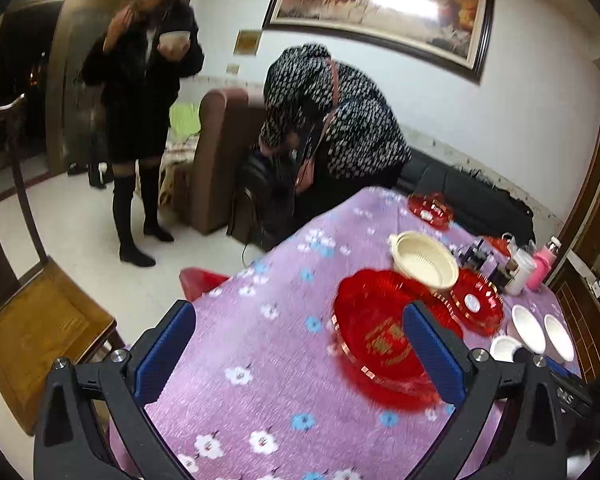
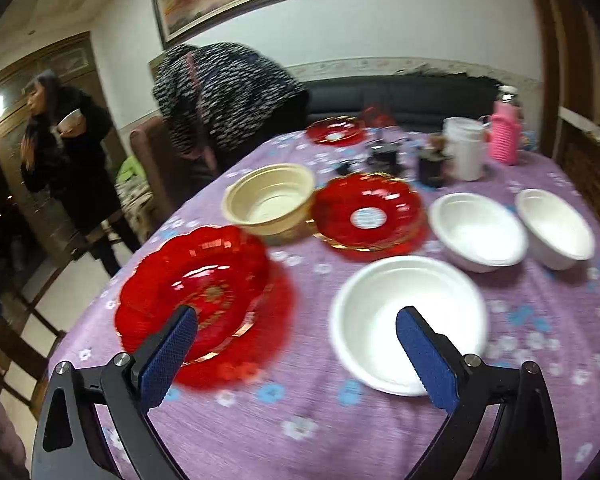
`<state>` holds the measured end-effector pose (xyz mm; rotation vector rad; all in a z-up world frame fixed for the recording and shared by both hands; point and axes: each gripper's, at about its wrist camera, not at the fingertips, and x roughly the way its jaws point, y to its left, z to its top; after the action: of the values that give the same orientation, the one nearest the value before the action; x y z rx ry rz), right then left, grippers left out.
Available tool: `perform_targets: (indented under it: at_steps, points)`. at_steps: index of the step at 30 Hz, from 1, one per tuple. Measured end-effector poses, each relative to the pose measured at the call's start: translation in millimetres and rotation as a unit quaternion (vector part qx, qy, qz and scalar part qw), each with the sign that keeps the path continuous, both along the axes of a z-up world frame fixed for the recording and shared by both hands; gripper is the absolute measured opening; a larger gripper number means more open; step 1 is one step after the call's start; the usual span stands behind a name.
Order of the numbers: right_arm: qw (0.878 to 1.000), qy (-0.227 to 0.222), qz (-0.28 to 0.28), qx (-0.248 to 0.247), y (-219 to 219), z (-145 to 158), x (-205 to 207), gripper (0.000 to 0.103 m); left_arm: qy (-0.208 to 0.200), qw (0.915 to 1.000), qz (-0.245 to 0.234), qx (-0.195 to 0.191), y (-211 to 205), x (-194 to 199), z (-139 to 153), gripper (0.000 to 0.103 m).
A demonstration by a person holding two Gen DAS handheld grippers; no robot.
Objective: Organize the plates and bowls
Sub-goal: 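Move the right tool toward the large red scalloped plate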
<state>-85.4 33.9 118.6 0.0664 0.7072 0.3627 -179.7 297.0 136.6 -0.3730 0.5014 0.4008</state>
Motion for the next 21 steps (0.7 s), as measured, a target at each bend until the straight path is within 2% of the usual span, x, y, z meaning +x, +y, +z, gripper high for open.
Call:
perform_targets:
  at_steps: [6,9,13,18,21]
  points:
    - [0.999,0.028,0.015,0.011,36,-19,22,0.097,0.008,0.9997,0.019,-0.014,16,-19,-11,0.103]
    - [1.0,0.0,0.006,0.004,46,-10,29,0.097,0.011,0.9991,0.032,-0.024,28,-27,-9,0.103]
    - [0.999,-0.032,-0.002,0.016,56,5,37,0.097,0.013,0.9985,0.053,-0.008,40,-41,1,0.103]
    - [0.999,-0.023,-0.007,0.033,65,5,53,0.097,0.025,0.9969,0.074,-0.012,50,-43,0,0.103]
    - [0.999,-0.014,-0.009,0.028,65,-2,61,0.097,0.032,0.9974,0.064,-0.012,47,-34,-3,0.103]
